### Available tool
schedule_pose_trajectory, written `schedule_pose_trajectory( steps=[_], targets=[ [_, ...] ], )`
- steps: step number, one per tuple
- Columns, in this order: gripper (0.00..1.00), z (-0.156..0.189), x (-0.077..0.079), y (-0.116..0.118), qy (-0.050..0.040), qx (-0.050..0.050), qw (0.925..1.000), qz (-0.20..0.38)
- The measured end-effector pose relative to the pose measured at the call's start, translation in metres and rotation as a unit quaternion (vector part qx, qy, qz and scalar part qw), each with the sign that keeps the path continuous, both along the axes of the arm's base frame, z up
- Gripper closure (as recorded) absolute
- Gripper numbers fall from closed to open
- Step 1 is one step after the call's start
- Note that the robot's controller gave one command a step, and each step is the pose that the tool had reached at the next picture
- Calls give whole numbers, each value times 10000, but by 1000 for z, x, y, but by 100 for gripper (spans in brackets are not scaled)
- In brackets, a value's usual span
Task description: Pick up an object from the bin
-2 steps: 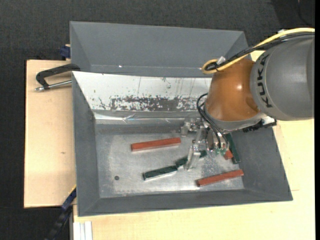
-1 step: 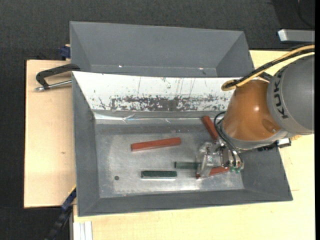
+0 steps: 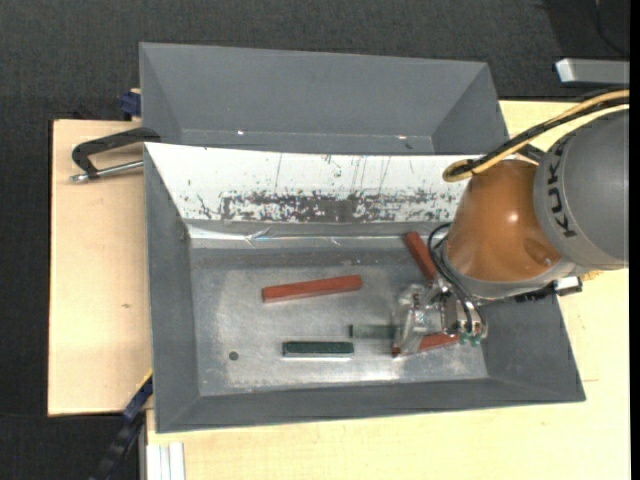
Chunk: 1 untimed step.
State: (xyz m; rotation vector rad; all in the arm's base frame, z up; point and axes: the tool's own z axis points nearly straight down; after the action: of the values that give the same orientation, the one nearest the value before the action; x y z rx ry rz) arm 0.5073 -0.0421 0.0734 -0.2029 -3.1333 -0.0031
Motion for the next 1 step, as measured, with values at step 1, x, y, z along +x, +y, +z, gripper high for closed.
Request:
schedule_pose_trajectory(
  steps=[1],
  targets=[
    [100,153,8,7,-46,-8,9999,140]
  ],
)
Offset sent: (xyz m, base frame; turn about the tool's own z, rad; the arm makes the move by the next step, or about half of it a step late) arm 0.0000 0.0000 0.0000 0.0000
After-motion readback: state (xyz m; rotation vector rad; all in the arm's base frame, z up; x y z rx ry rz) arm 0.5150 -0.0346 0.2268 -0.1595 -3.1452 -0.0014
